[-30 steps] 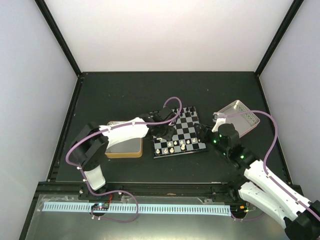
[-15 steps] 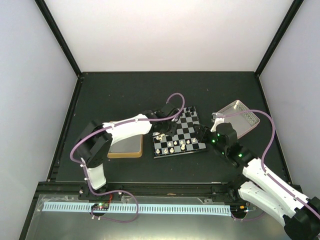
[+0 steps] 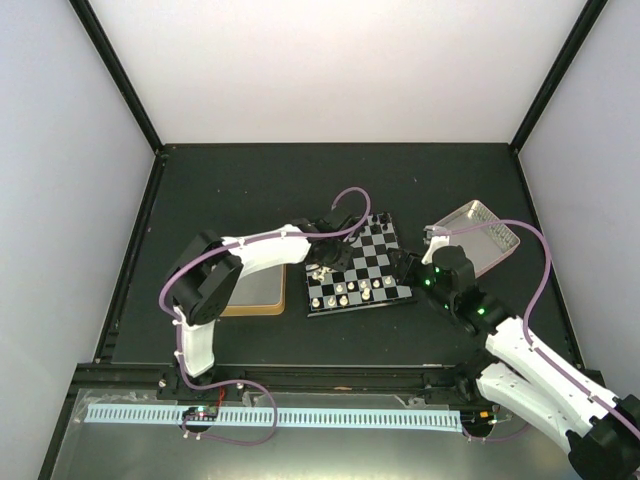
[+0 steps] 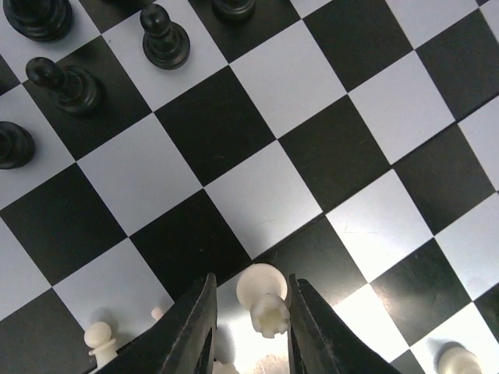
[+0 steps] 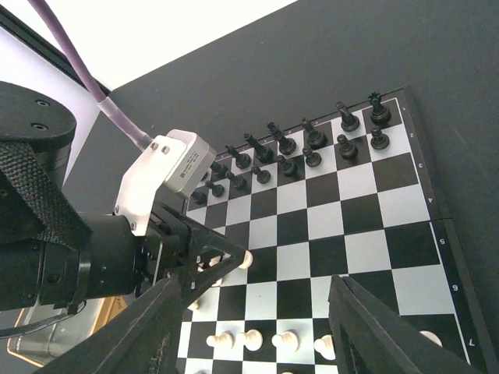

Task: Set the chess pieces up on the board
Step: Pick up the chess piece from the chessboard.

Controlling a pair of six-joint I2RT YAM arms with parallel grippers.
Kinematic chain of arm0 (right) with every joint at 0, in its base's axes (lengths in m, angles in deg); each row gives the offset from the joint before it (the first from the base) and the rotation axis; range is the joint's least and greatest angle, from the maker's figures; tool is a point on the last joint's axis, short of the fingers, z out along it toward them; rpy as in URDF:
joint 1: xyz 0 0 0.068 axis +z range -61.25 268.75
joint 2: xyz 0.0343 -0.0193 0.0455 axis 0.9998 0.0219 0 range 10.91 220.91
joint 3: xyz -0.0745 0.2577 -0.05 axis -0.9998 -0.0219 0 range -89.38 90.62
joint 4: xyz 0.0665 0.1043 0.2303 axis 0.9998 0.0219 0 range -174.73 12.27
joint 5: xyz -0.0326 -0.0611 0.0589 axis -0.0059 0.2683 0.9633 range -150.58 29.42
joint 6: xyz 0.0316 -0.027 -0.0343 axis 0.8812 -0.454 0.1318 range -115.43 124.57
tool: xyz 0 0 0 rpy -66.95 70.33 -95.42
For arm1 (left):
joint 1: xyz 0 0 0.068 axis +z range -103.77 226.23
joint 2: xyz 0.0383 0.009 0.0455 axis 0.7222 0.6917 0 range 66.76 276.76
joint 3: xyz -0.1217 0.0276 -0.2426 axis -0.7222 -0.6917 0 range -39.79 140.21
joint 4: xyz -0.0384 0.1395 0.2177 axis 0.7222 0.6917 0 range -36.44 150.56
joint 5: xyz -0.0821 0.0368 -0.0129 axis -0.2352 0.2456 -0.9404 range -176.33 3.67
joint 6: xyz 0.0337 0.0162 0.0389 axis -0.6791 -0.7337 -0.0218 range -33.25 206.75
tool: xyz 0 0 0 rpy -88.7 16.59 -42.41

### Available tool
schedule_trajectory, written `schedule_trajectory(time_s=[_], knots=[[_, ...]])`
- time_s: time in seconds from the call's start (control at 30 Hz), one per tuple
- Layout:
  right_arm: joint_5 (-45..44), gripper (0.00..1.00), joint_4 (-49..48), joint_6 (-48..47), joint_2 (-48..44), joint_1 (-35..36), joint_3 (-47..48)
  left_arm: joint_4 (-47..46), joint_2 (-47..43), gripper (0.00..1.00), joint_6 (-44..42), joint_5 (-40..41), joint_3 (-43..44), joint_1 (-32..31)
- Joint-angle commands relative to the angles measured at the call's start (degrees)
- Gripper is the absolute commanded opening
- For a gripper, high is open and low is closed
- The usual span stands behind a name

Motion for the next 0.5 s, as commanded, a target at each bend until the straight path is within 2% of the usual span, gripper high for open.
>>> schedule_trajectory(time_s=[0.0, 0.17, 0.47], knots=[[-1.69, 0.53, 0.41, 0.0, -1.14, 0.04, -0.08, -1.3, 0.86, 0.23, -0.32, -0.01, 1.89, 0.51], [-2.17, 0.53, 0.83, -0.08, -2.04, 0.06, -0.14, -2.74, -0.36, 0.13, -1.52, -0.36, 1.16, 0.5], [-5.54, 0.53, 2.38, 1.21, -7.63, 0.05, -0.93, -4.22, -8.65, 0.13, -2.14, -4.98, -2.24, -0.76]])
